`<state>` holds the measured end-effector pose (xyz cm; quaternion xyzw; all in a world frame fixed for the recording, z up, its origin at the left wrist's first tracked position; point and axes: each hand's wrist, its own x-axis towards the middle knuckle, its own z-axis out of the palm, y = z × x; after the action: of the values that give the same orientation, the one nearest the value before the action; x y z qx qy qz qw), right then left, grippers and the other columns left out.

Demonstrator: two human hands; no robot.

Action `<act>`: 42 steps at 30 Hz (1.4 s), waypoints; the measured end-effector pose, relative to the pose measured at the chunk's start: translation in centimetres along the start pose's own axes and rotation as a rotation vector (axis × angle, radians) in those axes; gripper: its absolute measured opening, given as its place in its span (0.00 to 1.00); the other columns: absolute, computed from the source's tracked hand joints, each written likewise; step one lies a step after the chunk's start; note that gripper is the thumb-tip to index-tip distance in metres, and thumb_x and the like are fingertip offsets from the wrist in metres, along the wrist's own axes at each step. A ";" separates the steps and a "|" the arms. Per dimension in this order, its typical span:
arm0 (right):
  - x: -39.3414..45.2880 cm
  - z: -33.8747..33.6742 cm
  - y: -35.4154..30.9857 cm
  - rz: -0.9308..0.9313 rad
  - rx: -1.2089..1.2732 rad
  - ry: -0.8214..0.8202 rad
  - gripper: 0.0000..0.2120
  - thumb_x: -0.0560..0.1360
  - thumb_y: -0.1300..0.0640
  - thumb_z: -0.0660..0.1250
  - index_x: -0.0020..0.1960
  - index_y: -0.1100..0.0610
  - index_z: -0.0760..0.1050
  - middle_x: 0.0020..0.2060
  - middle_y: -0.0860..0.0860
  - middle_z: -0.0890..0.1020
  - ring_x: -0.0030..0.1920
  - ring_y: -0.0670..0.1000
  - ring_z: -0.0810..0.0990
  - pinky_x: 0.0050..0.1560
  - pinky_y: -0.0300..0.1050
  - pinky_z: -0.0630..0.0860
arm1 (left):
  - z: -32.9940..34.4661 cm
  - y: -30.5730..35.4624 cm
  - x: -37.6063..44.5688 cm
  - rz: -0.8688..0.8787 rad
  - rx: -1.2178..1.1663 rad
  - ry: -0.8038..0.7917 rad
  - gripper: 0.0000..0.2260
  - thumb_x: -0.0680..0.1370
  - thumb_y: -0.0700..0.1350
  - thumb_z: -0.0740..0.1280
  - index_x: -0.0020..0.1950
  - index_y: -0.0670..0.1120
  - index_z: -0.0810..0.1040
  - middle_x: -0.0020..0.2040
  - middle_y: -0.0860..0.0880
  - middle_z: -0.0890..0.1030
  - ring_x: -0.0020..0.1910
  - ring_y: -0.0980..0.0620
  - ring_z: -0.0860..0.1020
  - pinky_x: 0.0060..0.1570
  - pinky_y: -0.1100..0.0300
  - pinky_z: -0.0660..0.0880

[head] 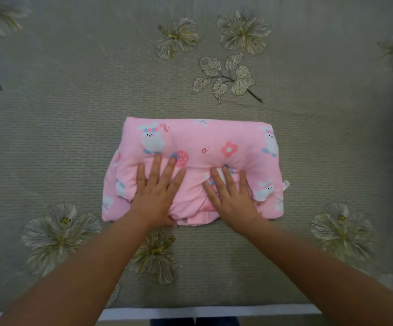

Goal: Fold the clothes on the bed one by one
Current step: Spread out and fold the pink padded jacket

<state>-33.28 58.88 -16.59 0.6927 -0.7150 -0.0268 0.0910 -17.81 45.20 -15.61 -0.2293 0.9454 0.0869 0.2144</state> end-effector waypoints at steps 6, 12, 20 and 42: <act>1.2 -0.5 -0.4 0.149 0.037 0.114 0.25 0.78 0.66 0.45 0.49 0.60 0.82 0.49 0.56 0.84 0.49 0.56 0.83 0.42 0.57 0.79 | -1.3 0.4 -1.1 0.078 0.078 0.162 0.62 0.41 0.67 0.75 0.70 0.42 0.63 0.67 0.34 0.68 0.66 0.31 0.64 0.60 0.29 0.56; 1.3 -4.8 0.6 0.207 0.103 0.207 0.19 0.65 0.65 0.54 0.43 0.63 0.83 0.44 0.59 0.84 0.43 0.58 0.84 0.36 0.53 0.80 | -1.1 1.8 -2.9 0.088 0.020 0.465 0.24 0.67 0.39 0.64 0.61 0.36 0.64 0.56 0.34 0.78 0.54 0.34 0.77 0.67 0.46 0.54; -4.1 -13.9 5.2 0.461 0.052 0.118 0.20 0.62 0.63 0.52 0.41 0.66 0.82 0.42 0.60 0.84 0.41 0.61 0.84 0.32 0.49 0.80 | -11.6 6.5 0.1 0.513 0.008 0.689 0.17 0.68 0.36 0.54 0.48 0.34 0.80 0.44 0.38 0.83 0.42 0.41 0.83 0.35 0.49 0.79; -31.5 -35.2 37.1 1.216 -0.295 0.450 0.20 0.54 0.71 0.61 0.44 0.66 0.82 0.43 0.61 0.84 0.41 0.63 0.83 0.34 0.58 0.79 | -44.1 52.5 8.6 1.115 0.307 1.129 0.18 0.67 0.36 0.54 0.45 0.37 0.83 0.46 0.42 0.84 0.44 0.44 0.83 0.38 0.51 0.79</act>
<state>-63.24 94.77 21.13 0.1347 -0.9309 0.0767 0.3308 -65.56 76.38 23.36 0.2986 0.8878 -0.0788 -0.3413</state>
